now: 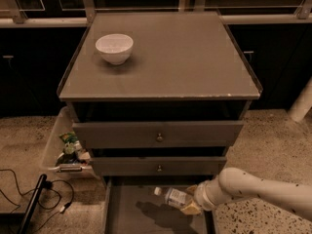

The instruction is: Place blue plastic bottle into bottom drawer

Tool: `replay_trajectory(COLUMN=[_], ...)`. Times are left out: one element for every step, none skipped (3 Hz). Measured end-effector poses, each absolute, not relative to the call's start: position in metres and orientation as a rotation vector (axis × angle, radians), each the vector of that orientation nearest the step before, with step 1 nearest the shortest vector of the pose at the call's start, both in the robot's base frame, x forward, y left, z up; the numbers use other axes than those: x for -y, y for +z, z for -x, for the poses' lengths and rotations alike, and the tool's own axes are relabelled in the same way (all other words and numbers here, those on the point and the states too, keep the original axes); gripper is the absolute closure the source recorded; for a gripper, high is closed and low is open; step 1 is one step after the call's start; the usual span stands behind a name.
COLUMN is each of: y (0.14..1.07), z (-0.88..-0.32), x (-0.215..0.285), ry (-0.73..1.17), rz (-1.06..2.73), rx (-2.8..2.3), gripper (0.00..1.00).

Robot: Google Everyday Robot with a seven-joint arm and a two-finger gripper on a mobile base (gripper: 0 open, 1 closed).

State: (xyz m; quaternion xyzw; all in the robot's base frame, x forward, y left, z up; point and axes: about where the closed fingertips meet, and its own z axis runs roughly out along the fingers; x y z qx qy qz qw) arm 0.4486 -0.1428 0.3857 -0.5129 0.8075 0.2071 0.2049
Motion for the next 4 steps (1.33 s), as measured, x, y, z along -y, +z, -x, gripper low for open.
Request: replay_trajectory(y=[0.350, 0.290, 0.253, 0.226], z=[-0.454, -0.464, -0.475, -0.481], x=[0.143, 0.138, 0.130, 0.122], ry=[0.600, 0.571, 0.496, 0.469], rz=[1.394, 1.393, 1.418, 1.436], rx=[-2.306, -2.354, -2.348, -2.299], gripper=[1.00, 1.00, 1.00, 1.00])
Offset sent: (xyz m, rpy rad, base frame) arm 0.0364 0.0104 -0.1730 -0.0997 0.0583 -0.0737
